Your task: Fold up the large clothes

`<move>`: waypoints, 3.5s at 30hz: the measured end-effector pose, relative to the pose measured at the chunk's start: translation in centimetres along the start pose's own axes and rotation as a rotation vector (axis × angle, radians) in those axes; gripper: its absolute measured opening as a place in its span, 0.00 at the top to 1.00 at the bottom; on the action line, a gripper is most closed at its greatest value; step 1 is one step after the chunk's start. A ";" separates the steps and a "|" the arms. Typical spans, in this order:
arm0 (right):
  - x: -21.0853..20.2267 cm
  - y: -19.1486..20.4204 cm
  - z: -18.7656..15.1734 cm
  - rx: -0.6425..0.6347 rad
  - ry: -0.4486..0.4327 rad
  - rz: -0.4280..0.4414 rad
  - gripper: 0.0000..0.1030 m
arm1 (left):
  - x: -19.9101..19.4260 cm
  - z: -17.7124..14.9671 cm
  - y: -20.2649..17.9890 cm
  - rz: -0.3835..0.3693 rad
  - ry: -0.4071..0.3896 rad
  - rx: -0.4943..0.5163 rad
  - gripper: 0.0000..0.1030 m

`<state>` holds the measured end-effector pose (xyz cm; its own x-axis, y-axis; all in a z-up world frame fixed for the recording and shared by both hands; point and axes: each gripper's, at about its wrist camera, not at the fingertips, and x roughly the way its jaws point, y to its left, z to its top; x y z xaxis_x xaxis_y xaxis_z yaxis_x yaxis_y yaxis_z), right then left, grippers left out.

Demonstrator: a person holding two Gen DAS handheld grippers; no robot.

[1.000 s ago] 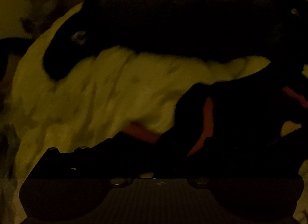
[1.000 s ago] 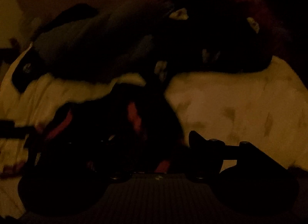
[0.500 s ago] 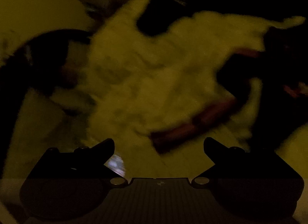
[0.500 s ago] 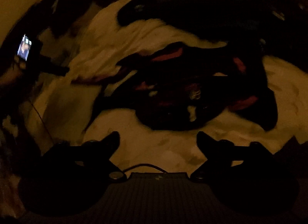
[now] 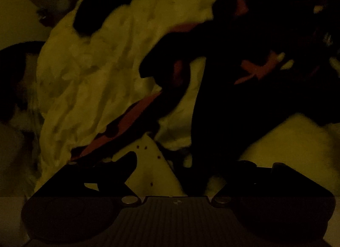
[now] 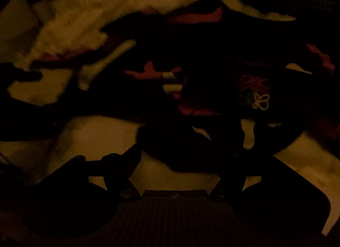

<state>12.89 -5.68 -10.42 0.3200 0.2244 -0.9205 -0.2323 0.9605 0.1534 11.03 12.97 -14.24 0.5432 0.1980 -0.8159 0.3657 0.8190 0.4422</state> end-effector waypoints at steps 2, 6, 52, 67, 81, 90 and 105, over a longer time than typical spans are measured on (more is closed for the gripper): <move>1.6 0.2 -0.2 -0.034 0.035 -0.012 0.31 | 2.0 0.3 -0.7 -0.003 0.033 0.068 0.00; 2.5 0.0 -2.0 -0.143 0.090 -0.071 0.92 | 3.5 0.1 -0.4 -0.080 0.094 0.074 0.66; -13.7 -6.5 -25.1 -0.026 0.307 -0.012 0.90 | -9.0 -19.6 -3.6 -0.347 0.198 0.118 0.00; -36.1 -21.5 -20.8 0.302 -0.311 -0.472 0.80 | -12.4 -6.3 1.1 -0.351 -0.084 -0.198 0.00; -34.1 -26.6 -17.0 0.390 -0.452 -0.151 0.53 | -9.9 0.8 -5.7 -0.394 -0.133 -0.169 0.00; -28.0 -25.3 -17.2 0.490 -0.379 0.030 0.49 | -1.8 6.3 -14.5 -0.409 0.019 -0.163 0.00; -27.0 -27.3 -20.2 0.682 -0.350 0.056 0.45 | -18.4 10.8 -6.4 -0.398 -0.442 -0.266 0.62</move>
<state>-7.91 -41.32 2.97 0.6231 0.2059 -0.7545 0.3249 0.8094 0.4892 6.93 -1.73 1.95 0.6855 -0.3417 -0.6429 0.4340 0.9008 -0.0159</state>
